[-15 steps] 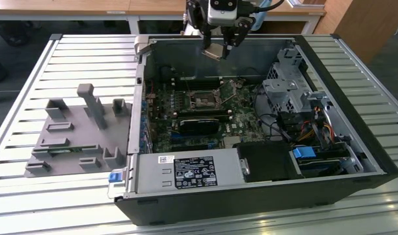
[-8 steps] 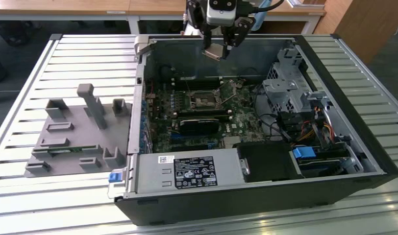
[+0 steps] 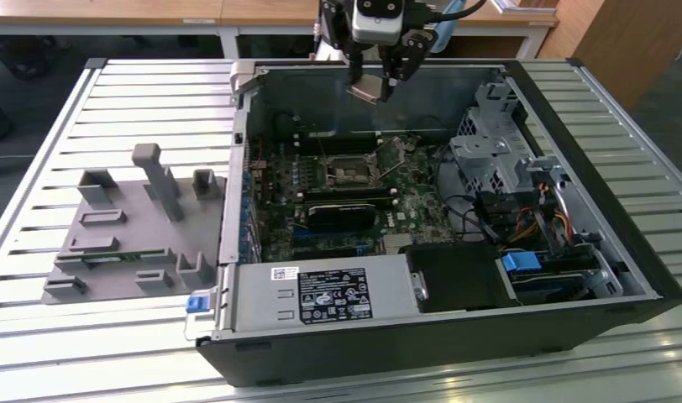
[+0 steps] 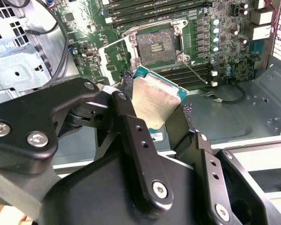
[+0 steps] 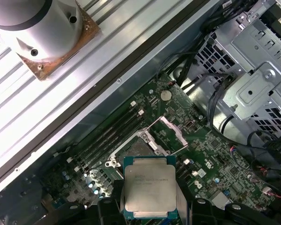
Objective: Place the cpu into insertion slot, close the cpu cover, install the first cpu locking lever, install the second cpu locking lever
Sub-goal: 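Place the cpu into insertion slot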
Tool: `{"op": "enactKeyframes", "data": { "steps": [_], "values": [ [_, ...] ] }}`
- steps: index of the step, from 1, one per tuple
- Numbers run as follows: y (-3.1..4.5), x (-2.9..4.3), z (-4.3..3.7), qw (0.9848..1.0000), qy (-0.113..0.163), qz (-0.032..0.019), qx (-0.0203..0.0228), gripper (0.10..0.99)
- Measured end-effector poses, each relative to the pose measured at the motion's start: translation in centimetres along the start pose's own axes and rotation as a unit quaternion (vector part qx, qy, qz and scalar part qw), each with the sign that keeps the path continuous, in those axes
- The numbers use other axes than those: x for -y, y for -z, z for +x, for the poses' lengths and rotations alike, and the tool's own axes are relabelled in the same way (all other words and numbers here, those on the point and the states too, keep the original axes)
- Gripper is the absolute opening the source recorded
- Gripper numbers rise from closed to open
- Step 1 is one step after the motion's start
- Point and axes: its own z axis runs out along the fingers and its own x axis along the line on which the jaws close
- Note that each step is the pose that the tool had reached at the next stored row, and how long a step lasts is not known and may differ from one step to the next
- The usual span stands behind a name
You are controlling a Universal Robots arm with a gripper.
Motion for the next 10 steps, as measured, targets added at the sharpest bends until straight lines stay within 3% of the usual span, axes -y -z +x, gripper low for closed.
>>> {"op": "enactKeyframes", "data": {
  "steps": [10],
  "values": [
    [0.00, 0.00, 0.00, 0.9999, -0.012, -0.0002, 0.0011, 0.529]
  ]
}}
